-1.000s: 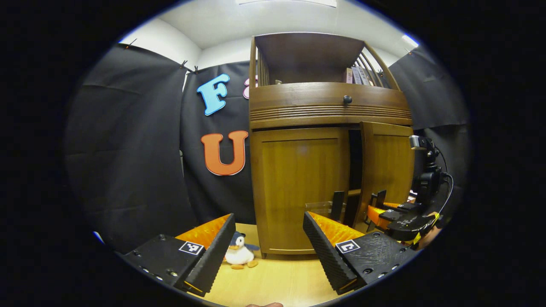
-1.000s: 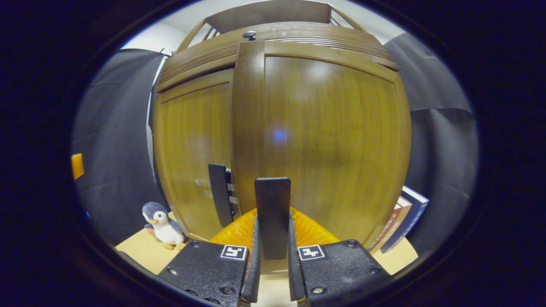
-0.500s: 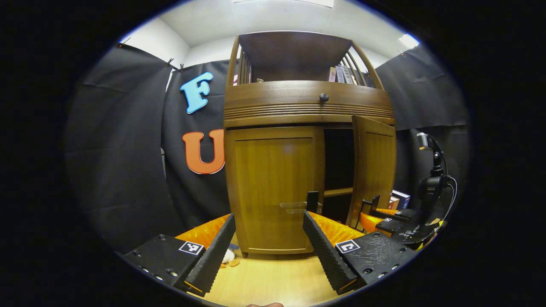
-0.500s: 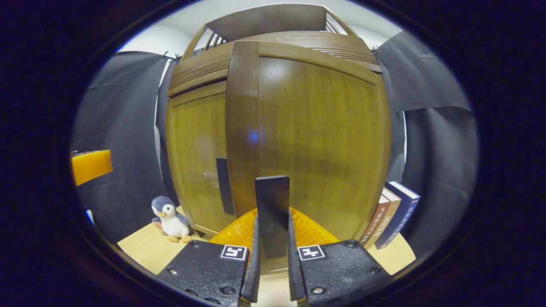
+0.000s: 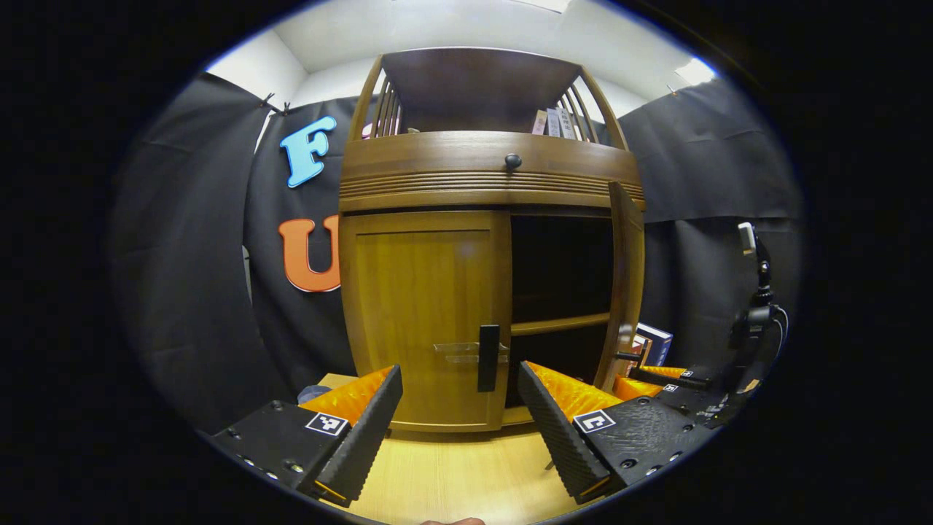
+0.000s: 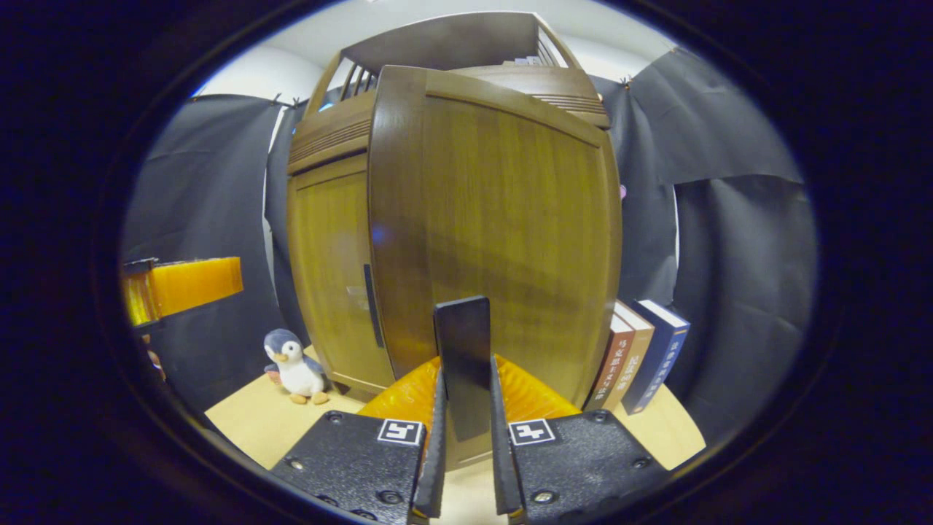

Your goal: Open the right door of the double-door shoe cabinet with the right hand, and open the left door with the left hand.

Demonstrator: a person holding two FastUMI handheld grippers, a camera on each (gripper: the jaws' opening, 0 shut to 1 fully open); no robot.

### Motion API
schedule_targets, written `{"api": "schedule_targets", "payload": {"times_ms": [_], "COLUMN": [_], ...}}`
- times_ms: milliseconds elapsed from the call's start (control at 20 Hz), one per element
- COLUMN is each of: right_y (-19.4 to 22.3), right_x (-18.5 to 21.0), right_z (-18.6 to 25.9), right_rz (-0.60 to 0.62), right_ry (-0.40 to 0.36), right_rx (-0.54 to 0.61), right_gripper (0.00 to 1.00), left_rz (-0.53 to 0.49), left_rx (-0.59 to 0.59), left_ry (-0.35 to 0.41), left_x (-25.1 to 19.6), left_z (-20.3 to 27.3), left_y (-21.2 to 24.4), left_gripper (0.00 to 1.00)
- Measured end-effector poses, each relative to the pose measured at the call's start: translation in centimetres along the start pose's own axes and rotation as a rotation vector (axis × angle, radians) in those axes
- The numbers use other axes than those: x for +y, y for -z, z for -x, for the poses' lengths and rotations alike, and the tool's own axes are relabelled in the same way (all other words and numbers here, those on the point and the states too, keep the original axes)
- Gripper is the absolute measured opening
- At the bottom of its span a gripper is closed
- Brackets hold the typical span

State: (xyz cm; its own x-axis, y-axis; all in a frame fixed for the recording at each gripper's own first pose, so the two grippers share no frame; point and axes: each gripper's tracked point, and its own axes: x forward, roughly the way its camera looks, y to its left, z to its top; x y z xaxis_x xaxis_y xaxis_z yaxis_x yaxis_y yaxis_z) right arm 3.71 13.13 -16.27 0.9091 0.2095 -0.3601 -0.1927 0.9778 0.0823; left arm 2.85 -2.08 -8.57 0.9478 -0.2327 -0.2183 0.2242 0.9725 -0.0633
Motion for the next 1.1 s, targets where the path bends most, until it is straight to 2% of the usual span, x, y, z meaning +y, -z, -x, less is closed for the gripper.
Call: {"api": "schedule_targets", "payload": {"times_ms": [100,150,300,350,450,550,600,650,1100], "right_y": [0.1,0.2,0.3,0.3,0.4,0.4,0.5,0.5,0.8], "right_x": [-0.5,-0.8,-1.9,-2.3,-2.7,-3.3,-3.7,-4.0,-7.7], "right_z": [0.9,1.3,2.5,2.8,3.5,4.0,4.3,4.4,6.8], "right_rz": [-0.034,-0.056,-0.060,-0.051,-0.050,-0.044,-0.044,-0.046,-0.089], "right_ry": [0.005,0.004,0.030,0.038,0.048,0.062,0.070,0.077,0.173], "right_rx": [0.006,0.010,0.003,0.001,0.006,0.014,0.017,0.018,0.042], "right_gripper": [0.30,0.30,0.30,0.30,0.30,0.28,0.28,0.27,0.17], "left_rz": [0.000,0.000,0.004,0.005,0.012,0.017,0.016,0.016,0.022], "left_rx": [0.007,0.006,0.009,0.011,0.014,0.019,0.021,0.021,0.026], "left_ry": [0.015,0.022,0.047,0.053,0.066,0.086,0.091,0.094,0.124], "left_x": [-0.7,-0.9,-1.9,-2.2,-2.7,-3.5,-3.8,-4.0,-5.3], "left_z": [-0.1,-0.2,-0.6,-0.7,-0.9,-1.2,-1.2,-1.4,-2.5], "left_y": [0.1,0.0,0.1,0.1,0.2,0.4,0.4,0.5,0.8], "left_gripper": [1.00,0.96,0.96,1.00,0.96,0.96,1.00,0.96,0.96]}}
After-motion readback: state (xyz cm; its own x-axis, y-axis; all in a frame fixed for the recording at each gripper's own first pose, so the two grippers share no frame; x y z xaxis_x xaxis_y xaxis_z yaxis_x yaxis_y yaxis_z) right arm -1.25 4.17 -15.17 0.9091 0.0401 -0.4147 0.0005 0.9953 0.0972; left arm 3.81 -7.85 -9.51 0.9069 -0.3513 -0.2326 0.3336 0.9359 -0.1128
